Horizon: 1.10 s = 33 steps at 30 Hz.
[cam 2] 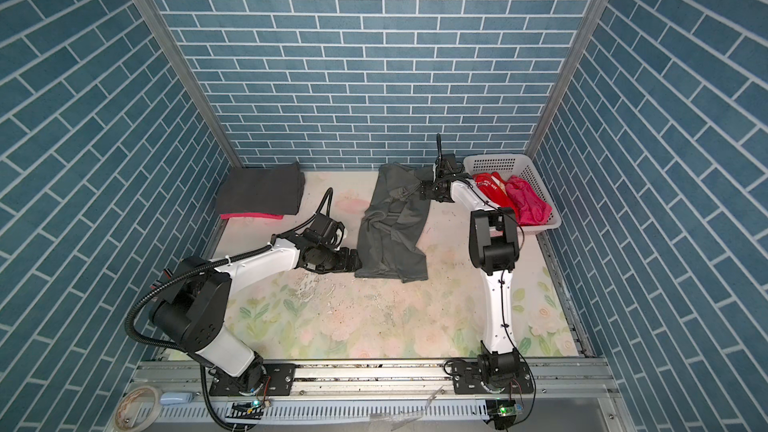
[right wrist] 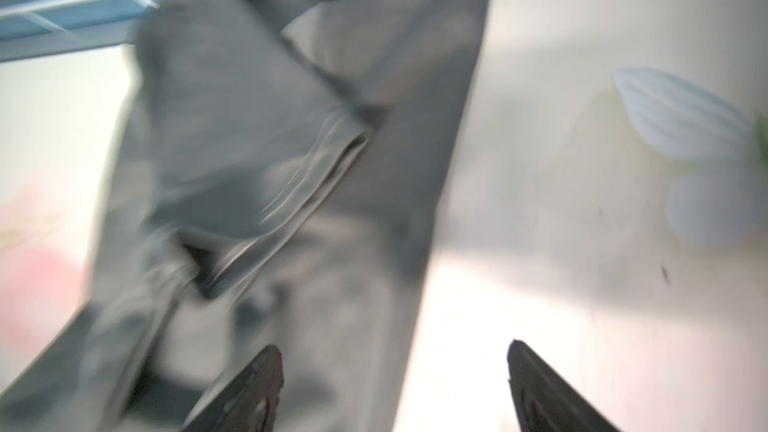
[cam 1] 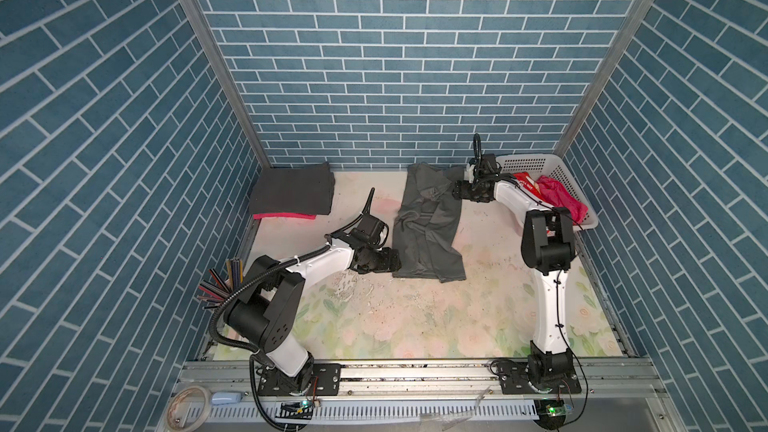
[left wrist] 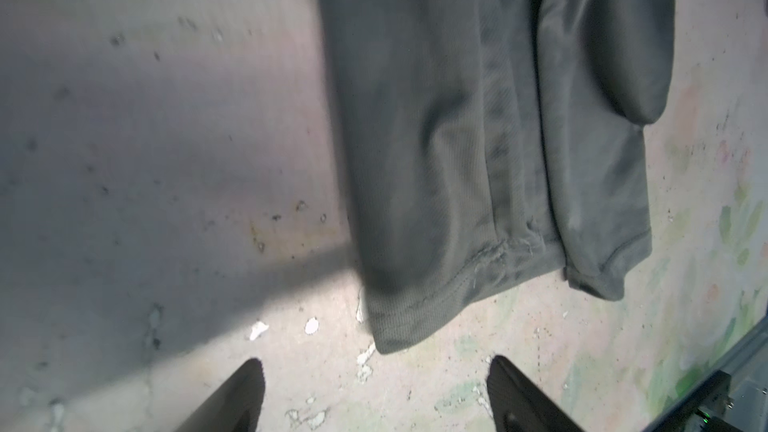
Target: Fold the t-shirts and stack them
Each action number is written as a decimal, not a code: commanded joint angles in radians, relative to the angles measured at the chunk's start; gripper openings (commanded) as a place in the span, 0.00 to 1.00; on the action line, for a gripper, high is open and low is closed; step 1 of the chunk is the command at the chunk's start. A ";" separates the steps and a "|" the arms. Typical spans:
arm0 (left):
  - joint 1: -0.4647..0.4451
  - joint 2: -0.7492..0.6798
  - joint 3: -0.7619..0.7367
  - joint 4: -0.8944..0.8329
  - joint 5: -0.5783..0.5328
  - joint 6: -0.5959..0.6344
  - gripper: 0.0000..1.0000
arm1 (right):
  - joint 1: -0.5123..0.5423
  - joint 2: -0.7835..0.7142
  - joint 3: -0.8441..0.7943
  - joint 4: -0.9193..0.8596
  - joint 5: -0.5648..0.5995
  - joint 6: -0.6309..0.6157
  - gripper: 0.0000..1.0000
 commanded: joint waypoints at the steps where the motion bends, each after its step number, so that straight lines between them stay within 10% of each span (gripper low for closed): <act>1: -0.001 0.047 0.027 -0.017 -0.042 0.029 0.86 | 0.013 -0.206 -0.209 0.082 -0.049 0.035 0.91; 14: -0.068 0.190 0.105 -0.042 -0.098 0.044 0.82 | 0.039 -0.688 -0.890 0.159 -0.079 0.094 0.92; 18: -0.110 0.225 0.123 -0.057 -0.151 0.056 0.68 | 0.057 -0.778 -0.993 0.153 -0.092 0.128 0.89; 26: -0.138 0.190 0.098 -0.072 -0.146 0.077 0.01 | 0.141 -0.837 -1.123 0.180 -0.140 0.221 0.80; 33: -0.147 0.045 -0.026 -0.051 -0.089 0.054 0.00 | 0.193 -0.863 -1.190 0.207 -0.156 0.288 0.72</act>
